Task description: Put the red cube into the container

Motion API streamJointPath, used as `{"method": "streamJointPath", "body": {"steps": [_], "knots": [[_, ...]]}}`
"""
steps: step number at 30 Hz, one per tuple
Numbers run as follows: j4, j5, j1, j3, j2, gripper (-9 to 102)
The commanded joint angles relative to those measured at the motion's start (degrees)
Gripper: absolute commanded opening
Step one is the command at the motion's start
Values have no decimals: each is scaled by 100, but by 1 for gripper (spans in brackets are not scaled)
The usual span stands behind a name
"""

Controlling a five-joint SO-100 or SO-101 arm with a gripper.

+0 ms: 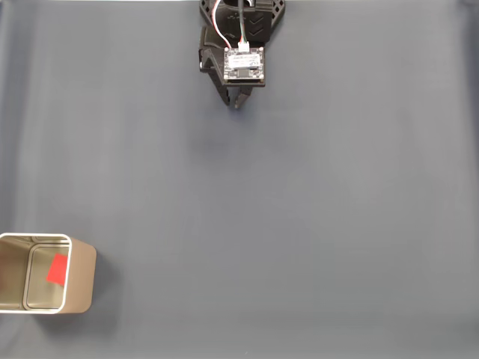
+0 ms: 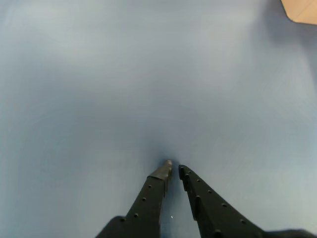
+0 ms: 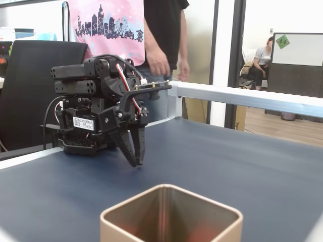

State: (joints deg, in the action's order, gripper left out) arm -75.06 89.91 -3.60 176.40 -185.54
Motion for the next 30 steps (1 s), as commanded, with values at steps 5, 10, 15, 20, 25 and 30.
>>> {"method": "streamJointPath", "body": {"steps": [5,10,15,20,25,30], "knots": [[-202,-123,-62,88,-492,0],[-211,35,-70,88,-492,0],[-220,79,-35,88,-492,1],[-220,79,-35,88,-492,1],[-220,79,-35,88,-492,1],[-220,79,-35,88,-492,1]]}}
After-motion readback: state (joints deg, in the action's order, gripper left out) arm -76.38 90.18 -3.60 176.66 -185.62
